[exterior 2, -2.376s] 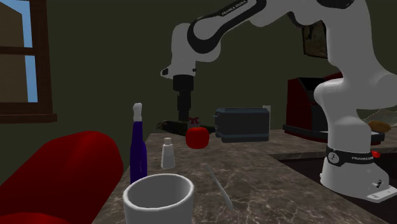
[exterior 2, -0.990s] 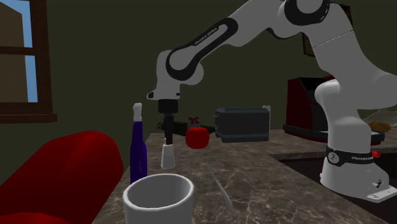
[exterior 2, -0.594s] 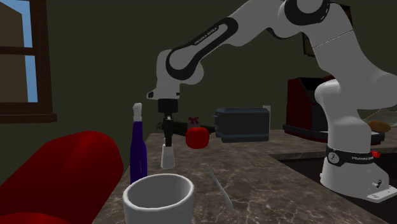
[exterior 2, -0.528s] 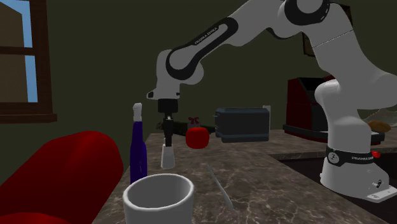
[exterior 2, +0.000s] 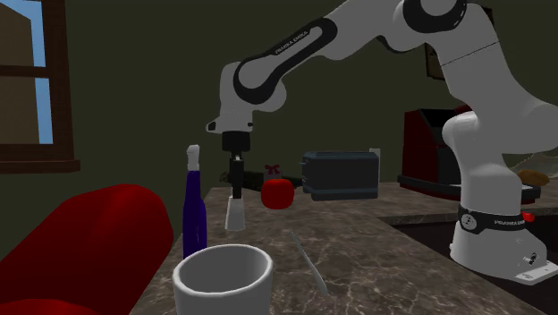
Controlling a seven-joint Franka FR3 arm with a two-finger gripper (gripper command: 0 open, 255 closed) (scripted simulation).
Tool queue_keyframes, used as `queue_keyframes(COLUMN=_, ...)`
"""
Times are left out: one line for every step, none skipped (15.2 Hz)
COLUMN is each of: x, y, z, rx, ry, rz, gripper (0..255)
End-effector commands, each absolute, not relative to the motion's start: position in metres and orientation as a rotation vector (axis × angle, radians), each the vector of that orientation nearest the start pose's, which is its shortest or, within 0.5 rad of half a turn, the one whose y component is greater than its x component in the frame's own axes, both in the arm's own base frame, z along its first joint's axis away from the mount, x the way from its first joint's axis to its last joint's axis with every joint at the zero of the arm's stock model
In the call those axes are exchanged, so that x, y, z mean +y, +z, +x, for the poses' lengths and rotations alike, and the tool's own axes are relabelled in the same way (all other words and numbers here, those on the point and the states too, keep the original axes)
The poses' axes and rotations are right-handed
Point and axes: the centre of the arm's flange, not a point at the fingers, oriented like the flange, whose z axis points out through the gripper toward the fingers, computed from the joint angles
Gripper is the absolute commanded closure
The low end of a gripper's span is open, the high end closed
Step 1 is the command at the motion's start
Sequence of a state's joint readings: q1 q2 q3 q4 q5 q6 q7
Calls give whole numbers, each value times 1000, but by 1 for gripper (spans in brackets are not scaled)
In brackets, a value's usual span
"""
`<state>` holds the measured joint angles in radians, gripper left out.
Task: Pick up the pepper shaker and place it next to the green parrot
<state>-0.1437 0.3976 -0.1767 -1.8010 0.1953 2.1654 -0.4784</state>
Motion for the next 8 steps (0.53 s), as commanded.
queue_keyframes(x=-187, y=338, z=615, rx=-90, ry=-20, rz=-3046, gripper=255)
queue_keyframes(x=-187, y=343, z=615, rx=-90, ry=-20, rz=-3046, gripper=255)
queue_keyframes(x=-187, y=348, z=615, rx=-90, ry=-20, rz=-3046, gripper=255)
queue_keyframes(x=-187, y=354, z=615, rx=-90, ry=-20, rz=-3046, gripper=255)
queue_keyframes(x=-187, y=359, z=615, rx=-90, ry=-20, rz=-3046, gripper=255)
queue_keyframes(x=-187, y=364, z=615, rx=-90, ry=-20, rz=-3046, gripper=255)
queue_keyframes(x=-187, y=369, z=615, rx=-90, ry=-20, rz=-3046, gripper=255)
queue_keyframes(x=-187, y=375, z=615, rx=-90, ry=-20, rz=-3046, gripper=255)
